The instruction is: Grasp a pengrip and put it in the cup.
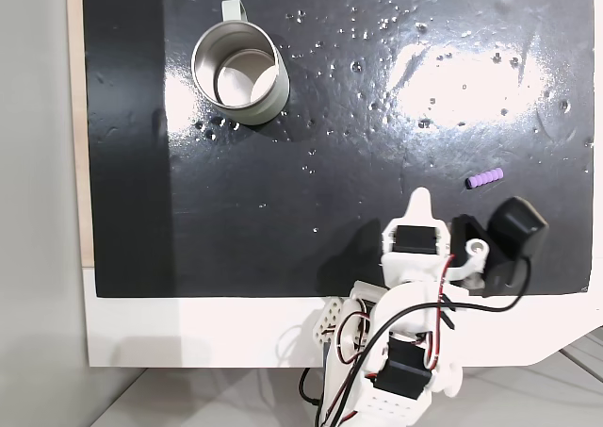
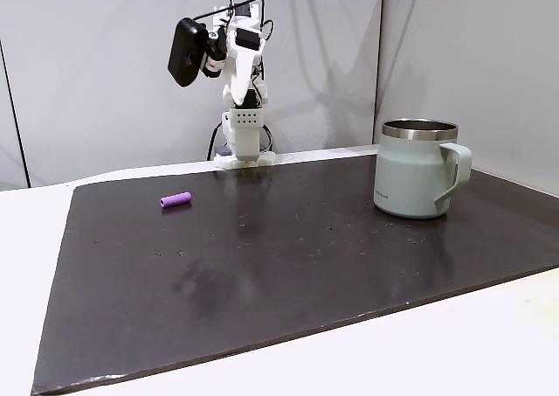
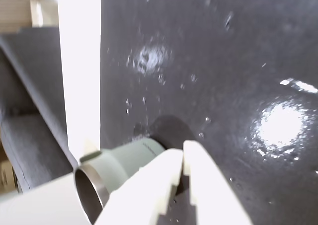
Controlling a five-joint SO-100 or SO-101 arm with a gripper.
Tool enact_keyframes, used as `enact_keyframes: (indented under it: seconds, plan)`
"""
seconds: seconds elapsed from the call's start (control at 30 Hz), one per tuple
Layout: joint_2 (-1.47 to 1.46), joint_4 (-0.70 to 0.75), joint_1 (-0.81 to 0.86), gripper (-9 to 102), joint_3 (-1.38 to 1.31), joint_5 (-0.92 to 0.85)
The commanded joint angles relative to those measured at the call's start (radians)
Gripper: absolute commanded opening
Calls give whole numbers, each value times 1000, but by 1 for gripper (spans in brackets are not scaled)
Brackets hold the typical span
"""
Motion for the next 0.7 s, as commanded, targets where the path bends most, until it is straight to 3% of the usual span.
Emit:
enact_keyframes:
  seconds: [0.0, 0.33, 0.67]
  plan:
    - [-130, 18, 101, 0, -163, -14]
    - [-723, 130, 339, 1, -551, -104]
    - [-1253, 313, 402, 6, -963, -282]
